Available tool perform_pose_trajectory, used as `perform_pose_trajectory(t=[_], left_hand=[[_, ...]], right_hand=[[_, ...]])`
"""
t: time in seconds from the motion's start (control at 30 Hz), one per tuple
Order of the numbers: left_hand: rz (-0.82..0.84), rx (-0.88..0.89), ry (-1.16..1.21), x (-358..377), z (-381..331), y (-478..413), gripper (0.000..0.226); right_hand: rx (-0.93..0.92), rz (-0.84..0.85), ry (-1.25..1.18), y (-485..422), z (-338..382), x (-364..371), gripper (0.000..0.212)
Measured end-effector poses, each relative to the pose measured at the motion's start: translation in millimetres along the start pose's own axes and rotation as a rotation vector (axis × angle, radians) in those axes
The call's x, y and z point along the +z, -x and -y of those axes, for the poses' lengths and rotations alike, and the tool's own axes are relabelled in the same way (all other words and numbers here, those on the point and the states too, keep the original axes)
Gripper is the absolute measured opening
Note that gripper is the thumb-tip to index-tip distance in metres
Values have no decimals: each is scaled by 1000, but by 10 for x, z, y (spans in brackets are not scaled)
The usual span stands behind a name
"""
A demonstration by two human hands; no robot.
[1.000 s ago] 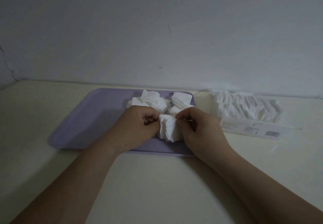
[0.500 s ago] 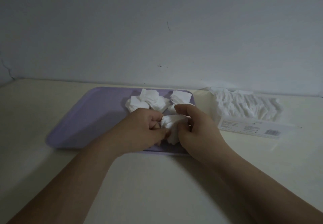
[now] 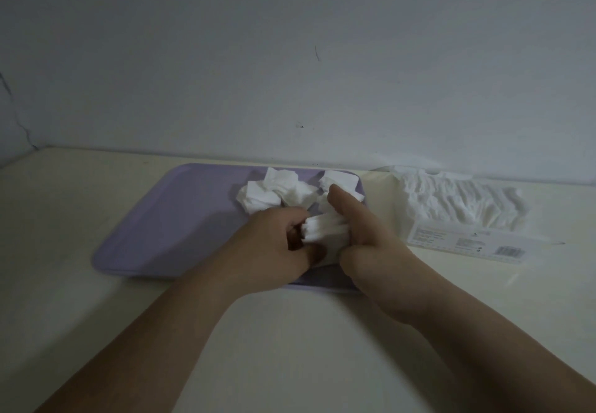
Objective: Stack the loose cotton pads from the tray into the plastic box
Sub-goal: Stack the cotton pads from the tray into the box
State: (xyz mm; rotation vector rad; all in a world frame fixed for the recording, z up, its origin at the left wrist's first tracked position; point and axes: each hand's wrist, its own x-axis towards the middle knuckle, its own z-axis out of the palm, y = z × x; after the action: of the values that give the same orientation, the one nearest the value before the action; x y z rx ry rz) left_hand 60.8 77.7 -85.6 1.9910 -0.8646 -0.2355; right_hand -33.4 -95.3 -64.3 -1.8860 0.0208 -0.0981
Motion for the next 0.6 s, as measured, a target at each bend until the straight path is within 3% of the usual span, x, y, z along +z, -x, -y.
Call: perform_pose_trajectory(t=[0.13, 0.17, 0.27, 0.37, 0.43, 0.53, 0.6], left_hand=[[-29, 23, 1, -26, -18, -10, 17], [-35, 37, 3, -35, -31, -9, 8], [-43, 70, 43, -65, -80, 10, 11], [-44, 73, 58, -86, -117, 15, 21], [-143, 68, 32, -115, -92, -20, 29], [-435, 95, -428, -300, 62, -65, 34], [-444, 30, -615, -391, 187, -57, 40]], right_hand=[[-14, 0, -35, -32, -34, -10, 102], [-34, -5, -23, -35, -33, -7, 96], [-101, -77, 40, -41, -25, -15, 71], [-137, -149, 120, -65, -34, -57, 46], [-161, -196, 179, -67, -39, -79, 26], [-192, -252, 221, -56, -51, -69, 18], [-212, -274, 240, -52, -75, -54, 23]])
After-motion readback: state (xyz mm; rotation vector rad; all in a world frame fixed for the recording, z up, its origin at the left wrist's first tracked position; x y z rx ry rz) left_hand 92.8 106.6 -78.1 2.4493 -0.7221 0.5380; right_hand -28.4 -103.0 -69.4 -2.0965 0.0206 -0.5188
